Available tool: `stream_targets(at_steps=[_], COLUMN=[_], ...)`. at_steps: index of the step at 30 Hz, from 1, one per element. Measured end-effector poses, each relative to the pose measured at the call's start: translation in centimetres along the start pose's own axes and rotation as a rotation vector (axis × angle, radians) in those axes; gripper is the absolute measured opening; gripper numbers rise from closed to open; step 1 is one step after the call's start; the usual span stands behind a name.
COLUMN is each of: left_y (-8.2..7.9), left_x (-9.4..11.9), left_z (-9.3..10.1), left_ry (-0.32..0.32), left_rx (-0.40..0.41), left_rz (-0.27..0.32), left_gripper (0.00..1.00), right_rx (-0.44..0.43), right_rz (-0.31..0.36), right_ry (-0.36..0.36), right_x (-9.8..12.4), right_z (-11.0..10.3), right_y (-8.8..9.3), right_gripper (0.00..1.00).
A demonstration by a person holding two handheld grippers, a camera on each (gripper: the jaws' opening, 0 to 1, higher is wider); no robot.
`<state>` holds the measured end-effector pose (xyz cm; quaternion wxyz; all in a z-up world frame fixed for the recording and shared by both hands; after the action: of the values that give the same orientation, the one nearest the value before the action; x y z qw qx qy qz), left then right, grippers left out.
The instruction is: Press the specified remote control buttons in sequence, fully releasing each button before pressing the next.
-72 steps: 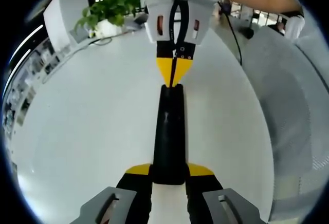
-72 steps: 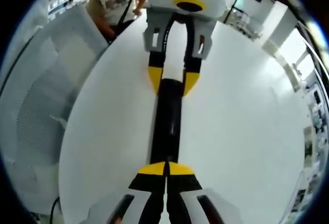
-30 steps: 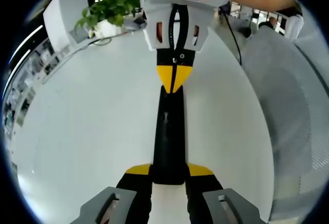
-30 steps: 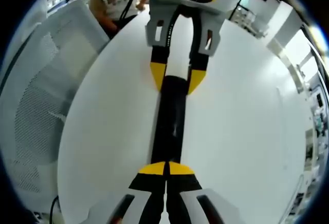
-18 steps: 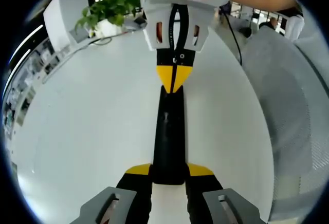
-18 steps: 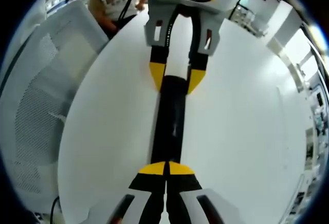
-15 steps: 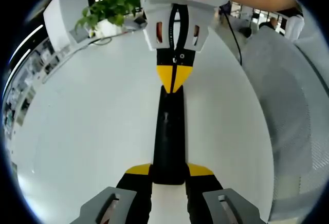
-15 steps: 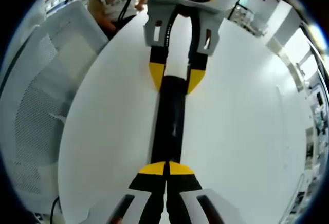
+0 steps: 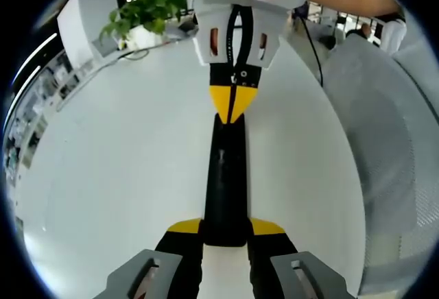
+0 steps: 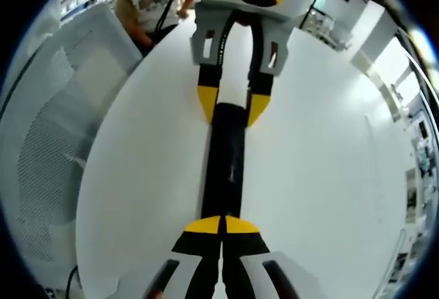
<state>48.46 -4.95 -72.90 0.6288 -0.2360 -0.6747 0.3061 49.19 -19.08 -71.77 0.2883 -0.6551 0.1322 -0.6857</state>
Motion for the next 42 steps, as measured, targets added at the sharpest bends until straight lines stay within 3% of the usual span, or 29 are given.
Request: stream_targets(at_steps=[21,42], left_y=[-0.1,-0.1], left_x=[0.0,0.0], left_z=[0.1,0.0], left_ry=[-0.002,-0.002], left_rx=[-0.002,0.001], left_rz=[-0.002,-0.003], left_gripper=[0.24,0.24], right_rx=[-0.022,0.005], right_rz=[0.024,0.071], right_ry=[0.014,0.054], right_x=[0.2,1.4], right_z=[-0.1,0.8], right_y=[-0.1,-2.1], right_gripper=[0.0,0.0])
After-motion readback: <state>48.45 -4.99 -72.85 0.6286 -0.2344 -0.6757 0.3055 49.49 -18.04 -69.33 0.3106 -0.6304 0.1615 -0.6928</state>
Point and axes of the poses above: the point that each gripper's makers call its tool centre point, and the gripper's own axes: x roughly backward along the fingers, z roughly to its right, y roughly out of its underside, the point moved 6 cm from there along x, roughly backward along the fingers, and after that the axes turned 14 degrees about z, right-handed, at the moved point
